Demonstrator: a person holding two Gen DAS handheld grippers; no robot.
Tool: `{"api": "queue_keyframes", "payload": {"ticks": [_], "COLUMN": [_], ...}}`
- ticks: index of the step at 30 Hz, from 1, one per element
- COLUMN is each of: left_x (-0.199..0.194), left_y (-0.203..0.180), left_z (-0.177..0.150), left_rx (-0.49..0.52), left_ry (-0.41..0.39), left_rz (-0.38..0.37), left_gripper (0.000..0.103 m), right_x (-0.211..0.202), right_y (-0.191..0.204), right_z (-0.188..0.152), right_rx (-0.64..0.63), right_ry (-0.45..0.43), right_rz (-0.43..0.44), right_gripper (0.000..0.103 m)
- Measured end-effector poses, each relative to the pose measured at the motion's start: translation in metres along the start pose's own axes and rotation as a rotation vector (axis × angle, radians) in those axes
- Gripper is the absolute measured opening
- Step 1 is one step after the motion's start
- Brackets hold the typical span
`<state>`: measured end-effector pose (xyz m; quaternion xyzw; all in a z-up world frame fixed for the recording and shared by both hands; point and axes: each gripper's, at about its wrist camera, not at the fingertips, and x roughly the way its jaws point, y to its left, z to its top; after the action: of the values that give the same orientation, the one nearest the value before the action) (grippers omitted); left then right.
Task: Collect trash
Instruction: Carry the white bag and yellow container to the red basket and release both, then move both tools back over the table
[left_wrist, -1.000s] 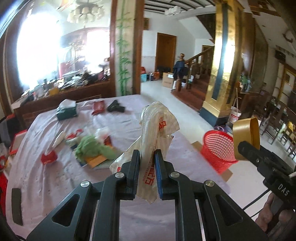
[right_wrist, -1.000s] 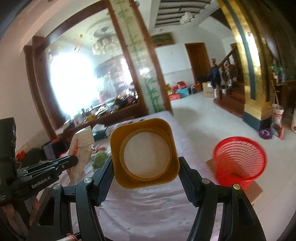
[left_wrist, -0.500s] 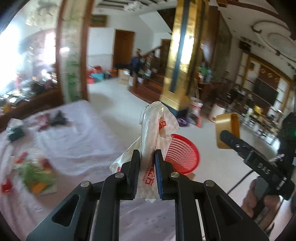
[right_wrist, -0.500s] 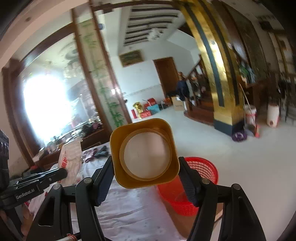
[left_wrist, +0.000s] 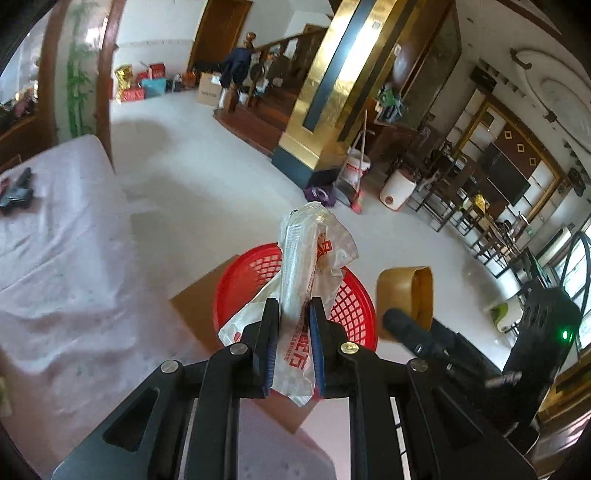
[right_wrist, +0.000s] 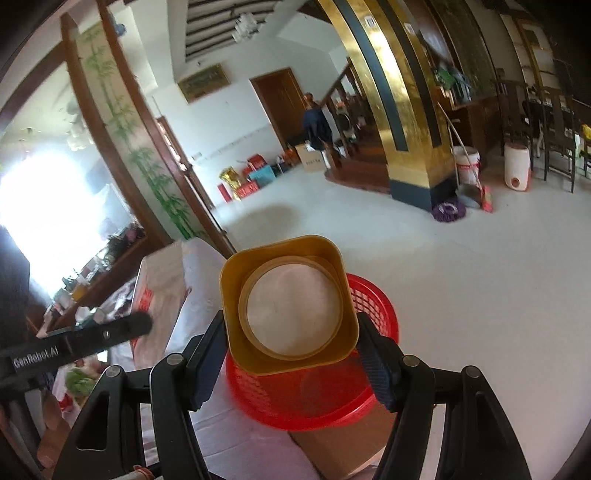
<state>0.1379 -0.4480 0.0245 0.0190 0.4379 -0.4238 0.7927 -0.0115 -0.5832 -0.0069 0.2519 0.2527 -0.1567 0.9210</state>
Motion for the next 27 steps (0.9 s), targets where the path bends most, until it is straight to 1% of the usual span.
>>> {"api": "queue_keyframes", "payload": {"ticks": [1,4,8,10,11,12,13,14,15,17,20,21,23,25,26,27], "left_x": [0.009,0.039,0.063,0.071,0.076,0.078,0.077,0.074,0.070,0.054,0.009,-0.012,-0.050,-0.096,-0.113,-0.131], "left_y": [0.006,0.009,0.010,0.012,0.014,0.016,0.018,0.022,0.023,0.025,0.028,0.030,0.035,0.043,0.047,0.052], "left_z": [0.005,0.010,0.010,0.008,0.007,0.008,0.006,0.005,0.005,0.003,-0.003,-0.009,-0.021,-0.037,-0.044,-0.051], "left_rx": [-0.005,-0.024,-0.022,-0.033,-0.038,-0.049,-0.064,-0.078,-0.082,-0.082,-0.083,-0.080,-0.083,-0.087,-0.092,-0.101], "left_ry": [0.013,0.057,0.103,0.133,0.148,0.157,0.158,0.149,0.141,0.116,0.063,0.031,-0.026,-0.094,-0.115,-0.136], "left_rz": [-0.001,0.002,0.020,0.012,0.009,0.009,0.006,0.001,0.000,-0.002,0.016,0.030,0.065,0.122,0.139,0.159], "left_gripper": [0.016,0.016,0.016,0.017,0.025,0.040,0.048,0.061,0.063,0.063,0.064,0.069,0.078,0.080,0.081,0.082], "right_x": [0.008,0.022,0.027,0.030,0.030,0.030,0.031,0.031,0.028,0.021,-0.002,-0.009,-0.027,-0.049,-0.058,-0.068], "right_y": [-0.004,-0.009,-0.009,-0.010,-0.011,-0.010,-0.009,-0.008,-0.008,-0.005,0.004,0.009,0.025,0.048,0.059,0.071], "right_z": [-0.001,-0.006,-0.015,-0.016,-0.017,-0.019,-0.020,-0.021,-0.021,-0.021,-0.022,-0.023,-0.025,-0.030,-0.033,-0.037], "right_rx": [-0.006,-0.025,-0.031,-0.024,-0.020,-0.022,-0.025,-0.026,-0.024,-0.018,-0.027,-0.033,-0.057,-0.091,-0.106,-0.123], "right_ry": [0.014,0.046,0.074,0.082,0.082,0.084,0.089,0.093,0.096,0.086,0.058,0.048,0.019,-0.023,-0.040,-0.057], "right_rz": [-0.011,-0.027,-0.036,-0.038,-0.038,-0.042,-0.050,-0.054,-0.054,-0.055,-0.054,-0.050,-0.032,0.001,0.018,0.040], "right_gripper": [0.071,0.071,0.071,0.071,0.071,0.071,0.072,0.072,0.072,0.074,0.075,0.075,0.081,0.086,0.090,0.092]}}
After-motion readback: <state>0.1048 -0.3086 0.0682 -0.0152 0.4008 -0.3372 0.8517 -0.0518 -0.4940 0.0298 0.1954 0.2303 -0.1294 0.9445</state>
